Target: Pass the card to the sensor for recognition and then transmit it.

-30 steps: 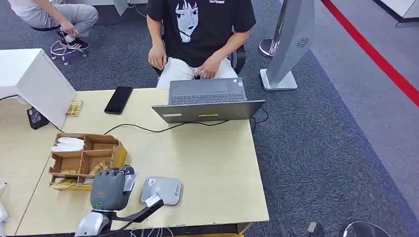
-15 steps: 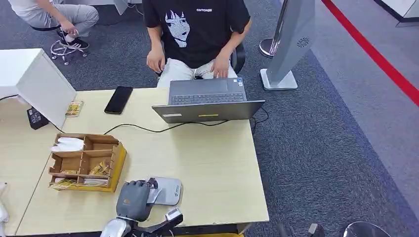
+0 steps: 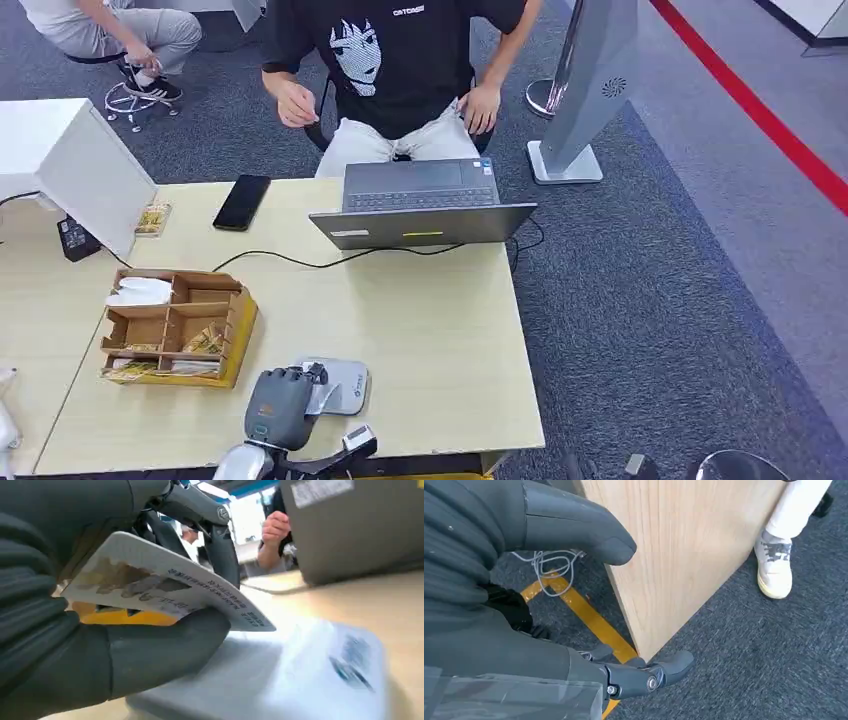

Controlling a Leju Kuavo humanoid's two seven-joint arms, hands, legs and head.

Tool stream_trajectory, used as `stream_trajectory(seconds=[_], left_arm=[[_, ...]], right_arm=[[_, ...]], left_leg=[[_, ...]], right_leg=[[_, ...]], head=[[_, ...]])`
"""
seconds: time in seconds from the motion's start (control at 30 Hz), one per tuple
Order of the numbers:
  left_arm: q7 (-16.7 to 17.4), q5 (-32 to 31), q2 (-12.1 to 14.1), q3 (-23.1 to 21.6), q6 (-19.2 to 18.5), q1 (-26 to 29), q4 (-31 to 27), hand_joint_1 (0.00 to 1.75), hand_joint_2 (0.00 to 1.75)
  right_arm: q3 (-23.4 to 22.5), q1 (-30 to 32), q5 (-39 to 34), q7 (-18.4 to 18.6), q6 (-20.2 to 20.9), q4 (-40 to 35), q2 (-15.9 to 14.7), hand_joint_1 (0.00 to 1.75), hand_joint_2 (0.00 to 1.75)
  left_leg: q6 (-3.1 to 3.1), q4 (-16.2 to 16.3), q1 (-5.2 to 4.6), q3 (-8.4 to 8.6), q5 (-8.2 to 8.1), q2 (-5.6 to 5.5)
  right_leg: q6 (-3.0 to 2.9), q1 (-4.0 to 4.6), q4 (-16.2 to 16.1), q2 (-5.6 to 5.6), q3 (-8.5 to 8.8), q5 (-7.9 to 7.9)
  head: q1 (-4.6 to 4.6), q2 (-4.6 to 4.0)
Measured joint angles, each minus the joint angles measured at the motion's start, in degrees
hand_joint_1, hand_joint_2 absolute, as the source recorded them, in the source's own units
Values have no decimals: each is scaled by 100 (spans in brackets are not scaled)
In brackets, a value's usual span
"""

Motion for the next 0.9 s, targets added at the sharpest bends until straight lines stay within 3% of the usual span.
stream_trajectory(seconds=[0.13,0.23,0.43,0.9], left_arm=[[116,-222,142,79,52,-332,-484,175,175],[212,-337,291,234,-66,-875,-774,175,175],[243,-365,544,540,-387,-1873,-843,175,175],[251,-428,642,629,-376,-2136,-843,175,175]], right_arm=[[-9,-8,131,15,-7,2,0,0,175],[-7,-46,251,48,-22,7,0,0,175],[26,-148,343,118,-85,20,0,0,175],[33,-193,395,116,-81,55,0,0,175]], left_leg=[[4,0,1,-4,10,-11],[2,0,1,-7,16,-15],[3,0,0,-7,29,-16],[5,1,-1,-11,26,-16]], right_leg=[[-1,1,1,-11,1,1],[-3,1,4,-21,1,3],[-1,0,6,-21,2,9],[0,0,3,-20,-1,8]], head=[[-2,0],[-2,0],[0,0],[-2,0]])
